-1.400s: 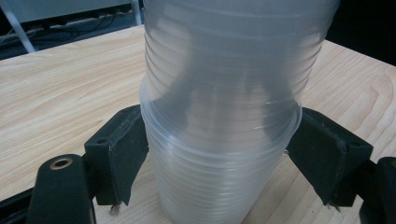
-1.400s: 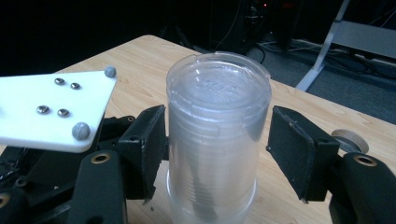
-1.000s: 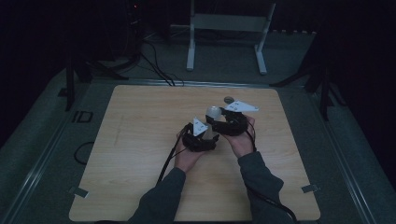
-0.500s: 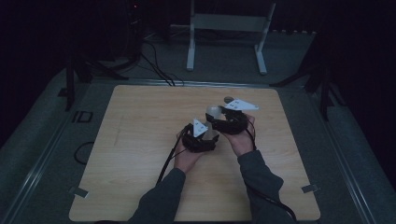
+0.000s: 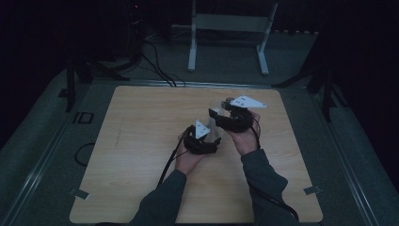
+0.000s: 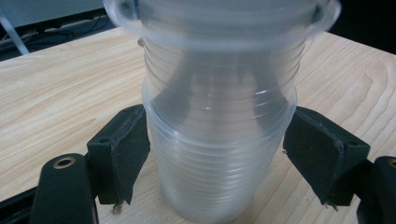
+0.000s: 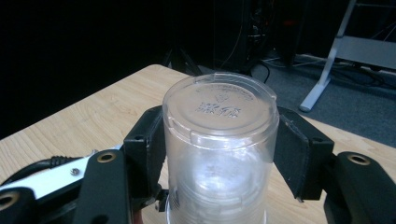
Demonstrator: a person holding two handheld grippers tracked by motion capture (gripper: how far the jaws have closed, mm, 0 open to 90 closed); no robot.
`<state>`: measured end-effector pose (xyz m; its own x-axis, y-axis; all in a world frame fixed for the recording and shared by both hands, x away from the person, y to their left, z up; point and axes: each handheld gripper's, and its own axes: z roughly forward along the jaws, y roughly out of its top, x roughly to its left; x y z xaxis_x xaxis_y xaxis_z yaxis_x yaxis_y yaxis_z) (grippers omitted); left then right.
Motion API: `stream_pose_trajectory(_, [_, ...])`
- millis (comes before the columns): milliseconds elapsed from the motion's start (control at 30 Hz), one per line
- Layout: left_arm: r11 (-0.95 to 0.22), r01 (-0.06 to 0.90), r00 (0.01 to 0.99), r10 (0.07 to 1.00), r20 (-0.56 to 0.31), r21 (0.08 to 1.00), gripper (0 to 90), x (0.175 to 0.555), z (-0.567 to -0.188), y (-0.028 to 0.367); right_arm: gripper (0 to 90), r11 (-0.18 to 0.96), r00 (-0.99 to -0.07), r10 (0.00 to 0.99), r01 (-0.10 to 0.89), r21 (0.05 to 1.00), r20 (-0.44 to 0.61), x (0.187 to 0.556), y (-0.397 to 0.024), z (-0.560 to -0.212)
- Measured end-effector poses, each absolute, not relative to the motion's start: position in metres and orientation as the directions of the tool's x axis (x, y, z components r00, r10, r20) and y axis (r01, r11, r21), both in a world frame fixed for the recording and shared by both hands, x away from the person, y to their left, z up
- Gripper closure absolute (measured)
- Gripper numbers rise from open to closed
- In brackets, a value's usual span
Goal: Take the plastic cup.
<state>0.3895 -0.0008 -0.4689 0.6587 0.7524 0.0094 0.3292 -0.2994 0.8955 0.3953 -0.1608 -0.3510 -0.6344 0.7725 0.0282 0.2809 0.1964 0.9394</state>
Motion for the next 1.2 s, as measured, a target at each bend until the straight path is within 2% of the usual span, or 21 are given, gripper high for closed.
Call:
stream_pose_trajectory(467, [-0.289, 0.354, 0.660, 0.751, -0.019, 0.890, 19.6, 0.388, -0.466, 0.005, 39.8, 0.189, -0.641, 0.768, 0.233, 0.954, 0.004, 0.389, -0.162, -0.324])
stream_pose_trajectory(1133, [-0.300, 0.363, 0.655, 0.756, -0.012, 0.882, 21.5, 0.381, -0.466, 0.016, 39.8, 0.170, -0.627, 0.779, 0.192, 0.966, -0.013, 0.379, -0.178, -0.302])
stream_pose_trajectory(1200, [-0.293, 0.367, 0.650, 0.759, -0.018, 0.883, 24.3, 0.378, -0.465, 0.017, 39.8, 0.171, -0.618, 0.786, 0.190, 0.967, -0.017, 0.377, -0.185, -0.301])
